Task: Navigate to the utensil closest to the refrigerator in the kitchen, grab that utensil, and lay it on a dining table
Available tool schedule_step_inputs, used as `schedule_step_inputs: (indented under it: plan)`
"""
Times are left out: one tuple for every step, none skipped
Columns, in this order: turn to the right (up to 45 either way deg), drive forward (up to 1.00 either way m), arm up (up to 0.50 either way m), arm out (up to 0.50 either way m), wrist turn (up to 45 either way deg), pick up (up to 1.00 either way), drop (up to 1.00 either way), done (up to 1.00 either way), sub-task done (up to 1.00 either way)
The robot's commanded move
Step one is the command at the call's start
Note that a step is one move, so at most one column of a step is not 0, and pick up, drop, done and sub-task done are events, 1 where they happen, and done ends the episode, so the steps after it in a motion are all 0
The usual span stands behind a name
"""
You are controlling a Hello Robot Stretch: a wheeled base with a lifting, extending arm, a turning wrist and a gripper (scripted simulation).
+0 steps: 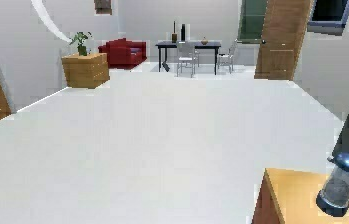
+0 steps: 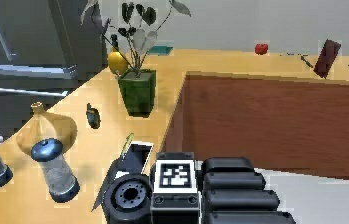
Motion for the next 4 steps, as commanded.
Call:
schedule_step_inputs:
  plan:
    - [9.0, 0.00, 0.00, 0.00, 0.0, 0.00, 0.00, 0.00, 0.00]
    - [0.0, 0.80, 0.00, 0.00, 0.0, 0.00, 0.00, 0.00, 0.00]
    - [12.0, 0.00, 0.00, 0.00, 0.0, 0.00, 0.00, 0.00, 0.00]
    - [0.0, 1.00, 0.00, 0.00, 0.0, 0.00, 0.00, 0.00, 0.00]
